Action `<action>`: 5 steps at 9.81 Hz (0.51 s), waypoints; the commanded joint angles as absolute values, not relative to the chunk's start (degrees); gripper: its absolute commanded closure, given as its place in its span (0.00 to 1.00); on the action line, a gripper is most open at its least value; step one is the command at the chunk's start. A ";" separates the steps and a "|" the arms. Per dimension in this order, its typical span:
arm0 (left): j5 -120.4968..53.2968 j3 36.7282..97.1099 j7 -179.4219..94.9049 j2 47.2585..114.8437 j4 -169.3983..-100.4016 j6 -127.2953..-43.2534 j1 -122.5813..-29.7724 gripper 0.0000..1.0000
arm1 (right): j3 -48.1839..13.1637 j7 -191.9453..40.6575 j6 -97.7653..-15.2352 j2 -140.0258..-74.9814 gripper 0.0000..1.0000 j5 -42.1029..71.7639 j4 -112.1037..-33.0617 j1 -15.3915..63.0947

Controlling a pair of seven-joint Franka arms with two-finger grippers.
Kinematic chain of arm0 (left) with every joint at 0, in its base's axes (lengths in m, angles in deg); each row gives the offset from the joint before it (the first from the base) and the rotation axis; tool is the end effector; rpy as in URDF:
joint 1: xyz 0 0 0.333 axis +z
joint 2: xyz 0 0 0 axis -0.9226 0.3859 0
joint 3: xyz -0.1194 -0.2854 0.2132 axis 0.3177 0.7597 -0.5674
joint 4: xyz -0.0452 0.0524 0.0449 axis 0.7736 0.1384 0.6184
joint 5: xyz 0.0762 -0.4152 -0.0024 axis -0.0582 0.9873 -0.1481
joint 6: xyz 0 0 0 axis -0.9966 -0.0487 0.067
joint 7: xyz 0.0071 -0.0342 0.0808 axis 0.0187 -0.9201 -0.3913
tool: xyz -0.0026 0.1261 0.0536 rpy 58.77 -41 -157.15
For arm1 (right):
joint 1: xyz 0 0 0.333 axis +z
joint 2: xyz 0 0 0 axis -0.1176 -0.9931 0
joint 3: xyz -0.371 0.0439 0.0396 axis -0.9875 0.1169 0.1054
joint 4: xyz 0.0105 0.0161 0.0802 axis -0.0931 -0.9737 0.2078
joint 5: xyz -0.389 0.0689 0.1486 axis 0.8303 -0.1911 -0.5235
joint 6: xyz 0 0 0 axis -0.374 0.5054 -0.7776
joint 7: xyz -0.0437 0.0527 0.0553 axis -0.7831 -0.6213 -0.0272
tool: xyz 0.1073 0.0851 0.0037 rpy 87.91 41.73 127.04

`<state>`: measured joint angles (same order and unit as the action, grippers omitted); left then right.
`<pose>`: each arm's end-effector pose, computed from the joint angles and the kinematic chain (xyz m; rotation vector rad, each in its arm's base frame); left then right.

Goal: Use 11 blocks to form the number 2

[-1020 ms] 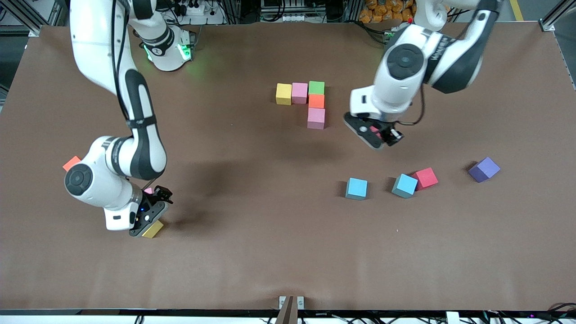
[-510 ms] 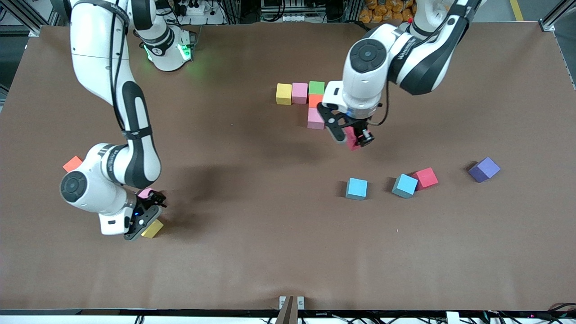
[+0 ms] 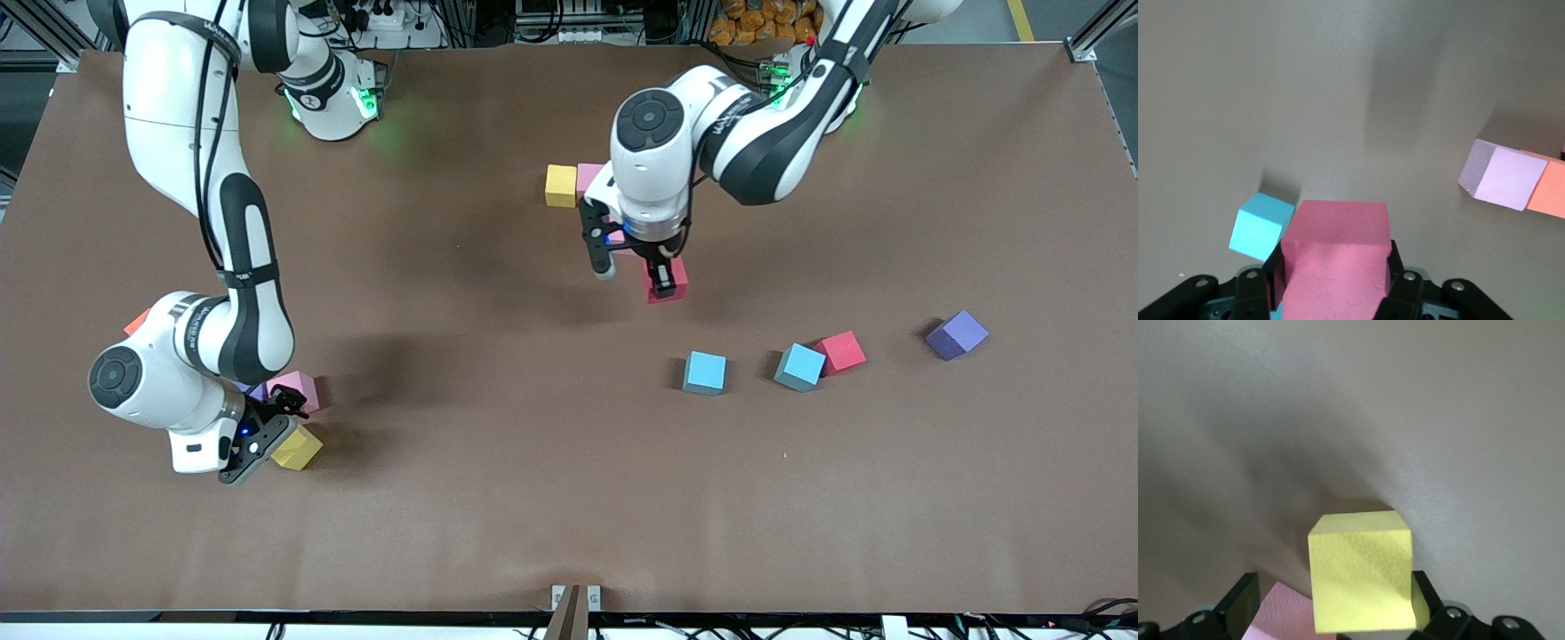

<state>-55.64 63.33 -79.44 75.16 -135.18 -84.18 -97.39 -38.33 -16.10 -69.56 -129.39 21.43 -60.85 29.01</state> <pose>0.5102 -0.4574 0.3911 -2.2995 1.9564 0.0552 0.7759 0.0335 0.2209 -2.8014 -1.2739 -0.1228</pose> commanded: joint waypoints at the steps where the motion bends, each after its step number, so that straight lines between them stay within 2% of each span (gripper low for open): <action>1: -54.38 63.62 -81.32 76.00 -133.54 -85.26 -97.27 1.00 | -35.36 -14.49 -69.29 -132.02 0.00 19.95 -57.77 26.00; 5: -53.14 64.76 -80.27 75.91 -133.19 -85.80 -97.62 1.00 | -34.74 -15.37 -67.55 -133.08 0.00 19.16 -54.09 25.74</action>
